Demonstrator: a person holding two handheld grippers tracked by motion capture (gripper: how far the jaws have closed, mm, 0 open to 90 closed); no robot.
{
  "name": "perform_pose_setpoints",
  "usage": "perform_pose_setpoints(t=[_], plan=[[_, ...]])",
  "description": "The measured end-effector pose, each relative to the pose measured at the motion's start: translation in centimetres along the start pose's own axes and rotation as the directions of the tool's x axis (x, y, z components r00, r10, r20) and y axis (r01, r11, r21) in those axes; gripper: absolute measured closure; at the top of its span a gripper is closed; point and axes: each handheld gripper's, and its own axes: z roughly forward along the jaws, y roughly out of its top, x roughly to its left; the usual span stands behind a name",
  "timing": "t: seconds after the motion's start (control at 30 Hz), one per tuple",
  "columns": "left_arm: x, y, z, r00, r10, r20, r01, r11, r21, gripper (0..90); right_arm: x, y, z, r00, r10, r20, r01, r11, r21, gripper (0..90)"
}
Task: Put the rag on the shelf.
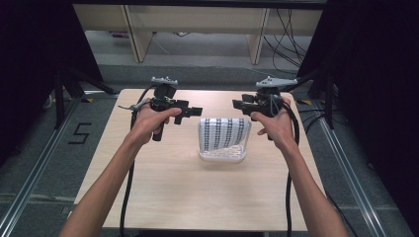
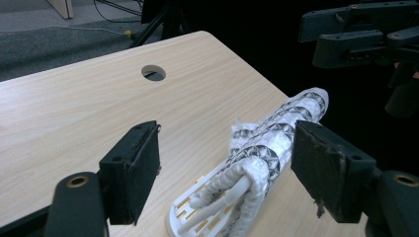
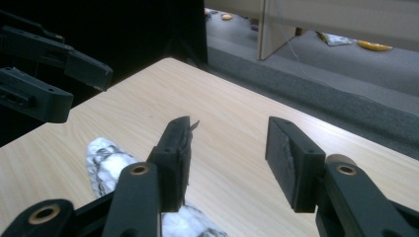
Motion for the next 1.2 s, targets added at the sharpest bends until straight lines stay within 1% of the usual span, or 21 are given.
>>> perform_pose_setpoints(t=[0.03,0.07,0.1,0.2,0.23,0.27,0.43,0.5,0.53,0.57,0.6,0.63,0.67,0.73,0.8,0.87,0.9,0.93,1.0,1.17,1.2], plan=[[0.0,0.0,0.0,1.0000,0.000,0.000,0.000,1.0000,0.000,26.3,0.0,0.0,0.0,1.0000,0.000,0.000,0.000,1.0000,0.000,53.4],[0.0,-0.1,-0.2,1.0000,0.001,0.001,-0.001,1.0000,0.004,26.3,0.0,0.1,0.1,0.9996,-0.028,0.005,0.028,0.9996,-0.008,53.2],[0.0,-0.2,-0.3,1.0000,0.002,-0.004,-0.002,1.0000,0.008,26.3,0.3,0.1,0.1,0.9998,-0.016,-0.008,0.016,0.9999,0.003,53.0],[0.0,-0.4,-0.7,0.9999,0.009,-0.008,-0.009,0.9999,0.007,26.1,0.7,0.1,0.1,0.9992,-0.039,-0.003,0.039,0.9992,0.011,52.4],[0.0,-0.5,-0.8,0.9999,0.009,-0.005,-0.009,0.9999,0.006,26.1,1.0,0.1,0.1,0.9999,-0.016,-0.004,0.016,0.9997,0.016,52.2],[0.0,-0.5,-0.9,1.0000,0.008,-0.005,-0.008,1.0000,0.002,26.1,0.8,0.1,0.2,0.9987,-0.048,-0.013,0.048,0.9988,0.003,52.1],[-0.1,-0.9,-1.4,0.9999,0.011,0.000,-0.011,0.9999,-0.002,26.1,1.2,0.1,-0.2,0.9998,-0.022,-0.004,0.022,0.9996,0.021,51.7],[-0.3,-1.0,-1.5,0.9998,0.017,-0.009,-0.017,0.9998,-0.003,26.1,1.3,0.2,-0.2,0.9996,-0.025,-0.010,0.025,0.9995,0.017,51.1],[-0.3,-1.1,-1.6,0.9998,0.020,-0.007,-0.020,0.9998,-0.001,26.1,1.4,0.2,-0.3,0.9991,-0.042,-0.003,0.042,0.9990,0.016,50.9],[-0.4,-1.2,-1.7,0.9997,0.022,-0.008,-0.022,0.9997,-0.002,26.1,1.4,0.2,-0.3,0.9992,-0.039,-0.010,0.039,0.9992,0.006,50.7],[-0.4,-1.2,-1.7,0.9997,0.023,-0.008,-0.023,0.9997,-0.005,26.1,1.5,0.2,-0.4,0.9990,-0.044,-0.003,0.045,0.9989,0.013,50.6],[-0.4,-1.3,-1.8,0.9997,0.023,-0.006,-0.023,0.9997,-0.004,26.1,1.6,0.2,-0.3,0.9993,-0.038,0.000,0.038,0.9993,0.002,50.4],[-0.5,-1.4,-1.8,0.9997,0.022,-0.007,-0.022,0.9997,-0.004,26.1,1.8,0.2,-0.5,0.9992,-0.038,-0.014,0.038,0.9992,0.013,50.1],[-0.5,-1.4,-1.9,0.9995,0.031,-0.005,-0.031,0.9995,-0.001,26.1,1.8,0.2,-0.5,0.9989,-0.044,-0.014,0.044,0.9989,0.017,50.0],[-0.6,-1.5,-2.1,0.9995,0.030,-0.009,-0.030,0.9995,-0.007,26.1,1.9,0.2,-0.5,0.9979,-0.062,-0.020,0.062,0.9980,0.004,49.8],[-0.7,-1.5,-2.2,0.9994,0.032,-0.010,-0.032,0.9995,-0.010,25.9,2.2,0.2,-0.7,0.9990,-0.038,-0.022,0.038,0.9992,0.014,49.1],[-0.8,-1.6,-2.2,0.9993,0.036,-0.013,-0.036,0.9992,-0.015,24.9,2.1,0.1,-0.6,0.9976,-0.062,-0.030,0.062,0.9981,-0.002,47.2],[-1.0,-1.7,-2.3,0.9989,0.045,-0.009,-0.046,0.9989,-0.014,24.4,2.3,0.0,-0.8,0.9990,-0.039,-0.020,0.040,0.9992,0.011,45.5],[-1.2,-1.9,-2.4,0.9986,0.053,-0.008,-0.053,0.9986,-0.010,23.3,2.3,-0.1,-0.8,0.9991,-0.040,-0.017,0.040,0.9992,-0.007,42.2],[-1.5,-2.3,-2.7,0.9985,0.055,-0.004,-0.055,0.9984,-0.012,21.9,2.3,-0.2,-1.0,0.9990,-0.037,-0.024,0.037,0.9993,-0.008,35.7],[-1.6,-2.4,-2.8,0.9987,0.051,-0.004,-0.051,0.9985,-0.016,21.9,2.3,-0.2,-1.2,0.9992,-0.028,-0.030,0.028,0.9996,0.002,34.1]])
